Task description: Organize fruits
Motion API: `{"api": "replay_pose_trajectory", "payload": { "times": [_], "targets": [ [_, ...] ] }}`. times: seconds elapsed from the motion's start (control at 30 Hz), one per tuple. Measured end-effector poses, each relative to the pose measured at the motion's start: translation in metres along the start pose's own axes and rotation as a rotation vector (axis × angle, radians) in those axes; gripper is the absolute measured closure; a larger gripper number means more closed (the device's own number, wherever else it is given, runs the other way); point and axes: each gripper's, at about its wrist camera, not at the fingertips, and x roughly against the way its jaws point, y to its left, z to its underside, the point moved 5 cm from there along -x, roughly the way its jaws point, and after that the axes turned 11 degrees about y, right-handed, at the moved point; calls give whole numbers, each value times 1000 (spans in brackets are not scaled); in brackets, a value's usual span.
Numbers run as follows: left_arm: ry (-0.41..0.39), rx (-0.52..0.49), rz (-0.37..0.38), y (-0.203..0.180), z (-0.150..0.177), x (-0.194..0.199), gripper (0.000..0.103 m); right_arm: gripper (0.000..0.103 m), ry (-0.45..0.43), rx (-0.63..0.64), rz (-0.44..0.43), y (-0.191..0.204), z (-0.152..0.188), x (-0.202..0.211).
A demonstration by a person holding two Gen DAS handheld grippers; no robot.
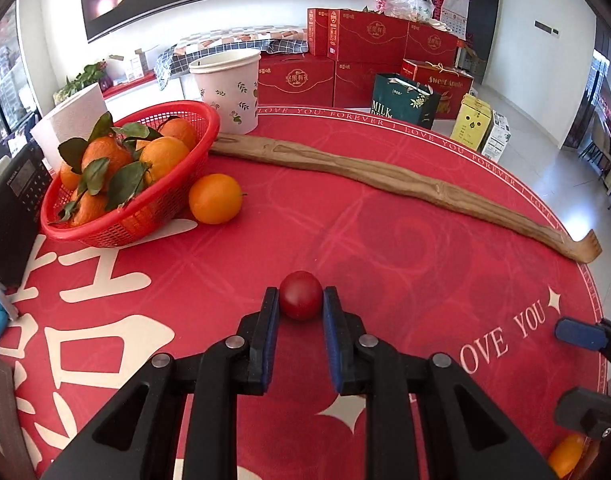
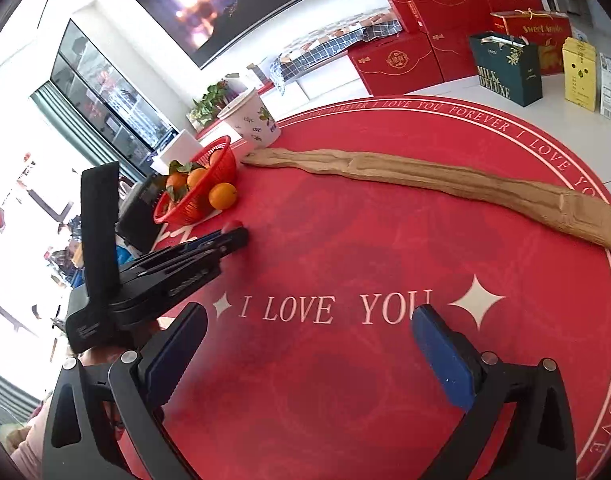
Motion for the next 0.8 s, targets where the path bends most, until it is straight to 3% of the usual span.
{"api": "replay_pose_trajectory", "payload": {
  "times": [0.17, 0.27, 0.33, 0.37, 0.4, 0.47, 0.5, 0.6, 0.8],
  "targets": [
    [-26, -16, -60, -1, 1, 0, 60, 0, 47, 95, 250, -1, 38, 12],
    [-24, -5, -63, -4, -2, -2, 60, 0, 57, 153, 323, 4, 65, 17],
    [-23, 6, -76, -6, -2, -3, 62, 0, 55, 192, 366, 10, 81, 18],
    [-22, 15, -71, -6, -1, -2, 66, 8, 49, 229, 411, 15, 89, 18],
    [-18, 21, -56, -7, 2, -1, 80, 14, 37, 265, 456, 21, 91, 14],
    [-9, 28, -70, -4, 11, 3, 80, 53, 21, 303, 425, 34, 96, 14],
    [-6, 30, -80, -3, 16, 7, 80, 60, 11, 316, 439, 38, 99, 15],
    [8, 61, -78, 8, 40, 19, 80, 64, 11, 329, 432, 44, 97, 9],
    [-1, 194, -62, 46, 104, 56, 80, 65, 69, 215, 191, 52, 81, -2]
  ]
}}
